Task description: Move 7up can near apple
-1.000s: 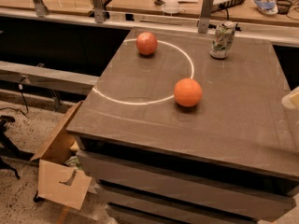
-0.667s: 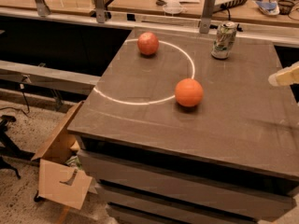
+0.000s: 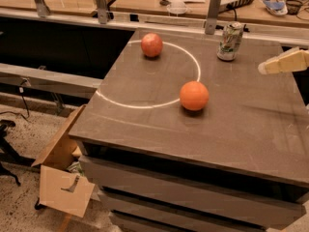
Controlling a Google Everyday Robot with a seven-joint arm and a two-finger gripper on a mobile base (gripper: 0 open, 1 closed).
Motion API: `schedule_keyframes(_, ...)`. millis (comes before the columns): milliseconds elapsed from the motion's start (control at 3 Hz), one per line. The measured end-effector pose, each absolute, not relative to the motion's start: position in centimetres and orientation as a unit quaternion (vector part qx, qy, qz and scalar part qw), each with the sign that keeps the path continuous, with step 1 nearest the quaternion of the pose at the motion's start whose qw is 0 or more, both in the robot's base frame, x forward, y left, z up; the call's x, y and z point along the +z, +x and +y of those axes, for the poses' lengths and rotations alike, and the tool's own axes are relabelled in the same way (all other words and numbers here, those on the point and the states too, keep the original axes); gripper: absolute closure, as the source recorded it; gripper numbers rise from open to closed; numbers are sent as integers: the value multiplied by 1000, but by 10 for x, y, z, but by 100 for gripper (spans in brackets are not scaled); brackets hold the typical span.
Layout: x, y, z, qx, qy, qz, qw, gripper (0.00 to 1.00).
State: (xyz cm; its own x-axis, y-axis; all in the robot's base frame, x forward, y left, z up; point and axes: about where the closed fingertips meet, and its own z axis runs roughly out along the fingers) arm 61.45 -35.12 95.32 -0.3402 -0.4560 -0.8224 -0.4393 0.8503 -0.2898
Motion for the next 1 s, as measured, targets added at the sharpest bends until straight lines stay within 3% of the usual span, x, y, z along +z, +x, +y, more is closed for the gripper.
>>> schedule_keyframes(667,934,663,-313,72,-208,803,553,0)
schedule_keyframes(1000,908,708,-300,71,-194,793,573,0)
